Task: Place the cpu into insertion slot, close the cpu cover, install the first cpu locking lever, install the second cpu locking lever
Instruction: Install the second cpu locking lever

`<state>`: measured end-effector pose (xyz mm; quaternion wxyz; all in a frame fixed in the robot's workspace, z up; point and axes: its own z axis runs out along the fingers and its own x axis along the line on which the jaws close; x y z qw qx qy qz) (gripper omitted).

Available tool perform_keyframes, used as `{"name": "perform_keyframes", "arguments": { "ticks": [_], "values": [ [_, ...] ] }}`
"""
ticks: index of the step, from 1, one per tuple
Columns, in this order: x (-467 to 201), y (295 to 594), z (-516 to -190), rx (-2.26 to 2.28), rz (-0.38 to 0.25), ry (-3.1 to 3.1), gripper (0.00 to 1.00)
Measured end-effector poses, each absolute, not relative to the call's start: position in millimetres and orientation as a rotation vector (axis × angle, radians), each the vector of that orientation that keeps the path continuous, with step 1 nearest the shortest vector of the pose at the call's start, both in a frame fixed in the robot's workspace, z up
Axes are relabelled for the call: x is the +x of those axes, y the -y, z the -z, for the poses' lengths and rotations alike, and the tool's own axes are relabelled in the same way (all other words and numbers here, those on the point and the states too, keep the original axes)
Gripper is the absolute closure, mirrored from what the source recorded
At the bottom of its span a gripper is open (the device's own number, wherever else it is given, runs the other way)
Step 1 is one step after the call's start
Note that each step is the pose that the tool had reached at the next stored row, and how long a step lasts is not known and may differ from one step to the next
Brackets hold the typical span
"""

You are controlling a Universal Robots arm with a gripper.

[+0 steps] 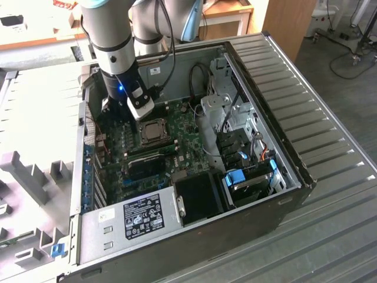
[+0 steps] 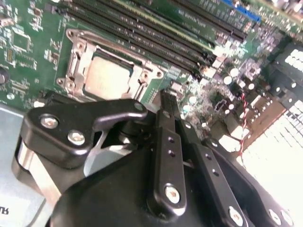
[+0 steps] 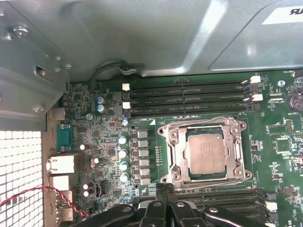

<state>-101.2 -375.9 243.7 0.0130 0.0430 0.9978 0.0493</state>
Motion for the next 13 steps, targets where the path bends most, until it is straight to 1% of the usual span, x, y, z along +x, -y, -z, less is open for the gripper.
{"name": "perform_keyframes", "arguments": {
  "ticks": [5, 13],
  "values": [
    [-96.5, 375.8, -243.6, 0.134, -0.154, -3.109, 0.90],
    [-69.6, 374.1, -242.7, 0.134, -0.154, -3.109, 0.90]
  ]
}}
